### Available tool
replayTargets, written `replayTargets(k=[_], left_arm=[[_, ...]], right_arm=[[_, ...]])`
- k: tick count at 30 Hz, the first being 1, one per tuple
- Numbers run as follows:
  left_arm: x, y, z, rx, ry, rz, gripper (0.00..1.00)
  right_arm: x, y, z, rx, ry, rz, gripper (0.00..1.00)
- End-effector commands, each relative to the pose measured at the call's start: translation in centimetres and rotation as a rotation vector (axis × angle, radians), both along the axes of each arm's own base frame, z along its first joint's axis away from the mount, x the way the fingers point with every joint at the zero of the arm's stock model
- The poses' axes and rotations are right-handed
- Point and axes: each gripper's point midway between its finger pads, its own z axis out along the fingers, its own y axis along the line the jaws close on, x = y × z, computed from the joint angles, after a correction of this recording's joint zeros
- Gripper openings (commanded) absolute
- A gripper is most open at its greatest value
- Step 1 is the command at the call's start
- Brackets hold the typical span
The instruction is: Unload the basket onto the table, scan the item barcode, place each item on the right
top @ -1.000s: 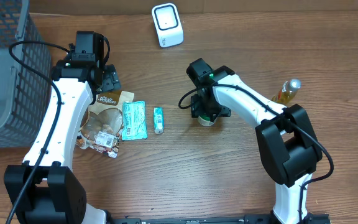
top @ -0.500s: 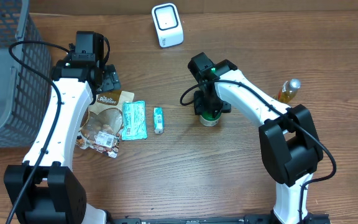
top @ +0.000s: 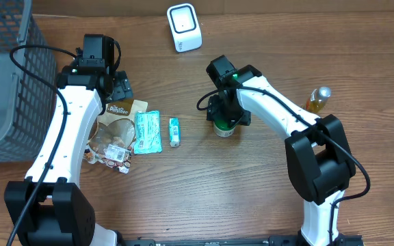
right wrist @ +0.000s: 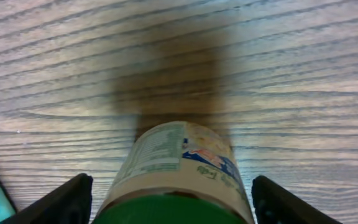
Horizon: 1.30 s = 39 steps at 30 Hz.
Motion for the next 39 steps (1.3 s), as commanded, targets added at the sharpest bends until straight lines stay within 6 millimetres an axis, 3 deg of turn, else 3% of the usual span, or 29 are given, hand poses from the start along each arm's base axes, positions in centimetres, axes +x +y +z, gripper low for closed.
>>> replayTargets(k=[1,30,39], left_arm=[[0.2,-0.1,-0.2,0.013,0.005,-0.005,0.99],[0.2,-0.1,-0.2,0.013,0.004,-0.005,1.0],[0.2,-0.1,-0.2,0.013,0.004,-0.005,1.0]], right_arm=[[0.4,0.3,0.2,0.004,-0.016,0.124,0.8],[-0.6,-0.7,-1.6,-0.039,0.004,0.147,0.8],[-0.7,-0.7,-1.6,-0.041,0.008,0.147,0.72]])
